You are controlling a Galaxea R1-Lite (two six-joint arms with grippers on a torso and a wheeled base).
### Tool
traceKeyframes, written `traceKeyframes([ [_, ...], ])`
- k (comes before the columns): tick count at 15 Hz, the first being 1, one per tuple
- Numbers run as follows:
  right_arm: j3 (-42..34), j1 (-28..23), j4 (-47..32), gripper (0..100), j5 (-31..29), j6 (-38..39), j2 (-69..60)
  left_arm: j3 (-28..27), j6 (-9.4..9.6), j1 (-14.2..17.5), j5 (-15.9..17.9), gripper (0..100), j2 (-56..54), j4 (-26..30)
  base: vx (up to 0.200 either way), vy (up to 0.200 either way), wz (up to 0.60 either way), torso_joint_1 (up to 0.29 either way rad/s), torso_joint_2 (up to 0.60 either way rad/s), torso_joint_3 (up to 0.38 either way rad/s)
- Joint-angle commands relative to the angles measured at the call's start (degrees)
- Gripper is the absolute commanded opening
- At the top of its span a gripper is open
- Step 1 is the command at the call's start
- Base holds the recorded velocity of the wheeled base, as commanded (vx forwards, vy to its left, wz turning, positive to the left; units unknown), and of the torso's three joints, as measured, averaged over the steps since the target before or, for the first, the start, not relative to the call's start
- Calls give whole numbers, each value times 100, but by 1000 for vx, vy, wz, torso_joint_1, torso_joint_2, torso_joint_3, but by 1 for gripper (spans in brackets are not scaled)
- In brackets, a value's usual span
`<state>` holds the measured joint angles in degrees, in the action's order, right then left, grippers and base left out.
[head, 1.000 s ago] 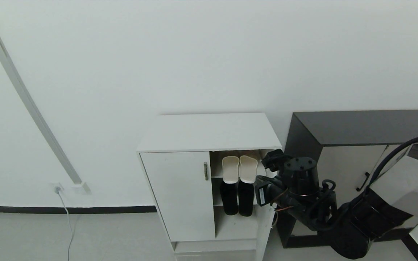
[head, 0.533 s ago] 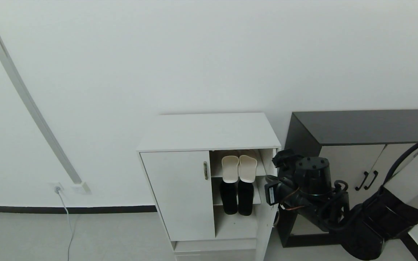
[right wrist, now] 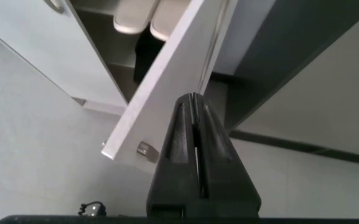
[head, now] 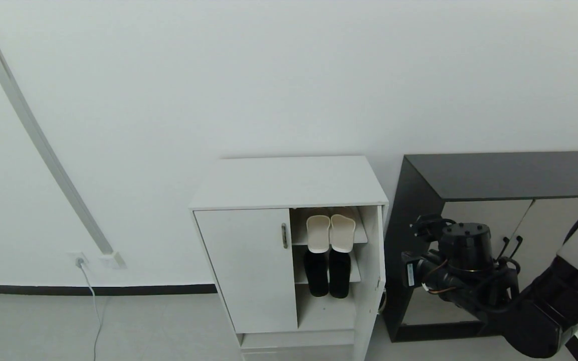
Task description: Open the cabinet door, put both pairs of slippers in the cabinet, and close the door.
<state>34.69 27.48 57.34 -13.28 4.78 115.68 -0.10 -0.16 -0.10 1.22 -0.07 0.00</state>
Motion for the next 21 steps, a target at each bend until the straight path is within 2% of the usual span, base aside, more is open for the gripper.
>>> traceKeyframes([
  [1, 11, -23, 22, 0, 44, 67, 324, 1, -2, 1, 1, 0, 7, 0, 0, 0, 0, 0, 0, 0],
  [6, 442, -14, 734, 0, 44, 49, 1537, 1, -2, 1, 1, 0, 7, 0, 0, 0, 0, 0, 0, 0],
  [10, 934, 91, 699, 0, 80, 41, 1774, 1, 7, 1, 1, 0, 7, 0, 0, 0, 0, 0, 0, 0],
  [16, 2041, 680, 207, 0, 80, 49, 2011, 1, -2, 1, 1, 0, 7, 0, 0, 0, 0, 0, 0, 0],
  [19, 2033, 777, 356, 0, 80, 234, 1941, 1, -2, 1, 1, 0, 7, 0, 0, 0, 0, 0, 0, 0],
  [21, 1716, 785, 743, 0, 211, 375, 1695, 1, -2, 1, 1, 0, 7, 0, 0, 0, 0, 0, 0, 0],
])
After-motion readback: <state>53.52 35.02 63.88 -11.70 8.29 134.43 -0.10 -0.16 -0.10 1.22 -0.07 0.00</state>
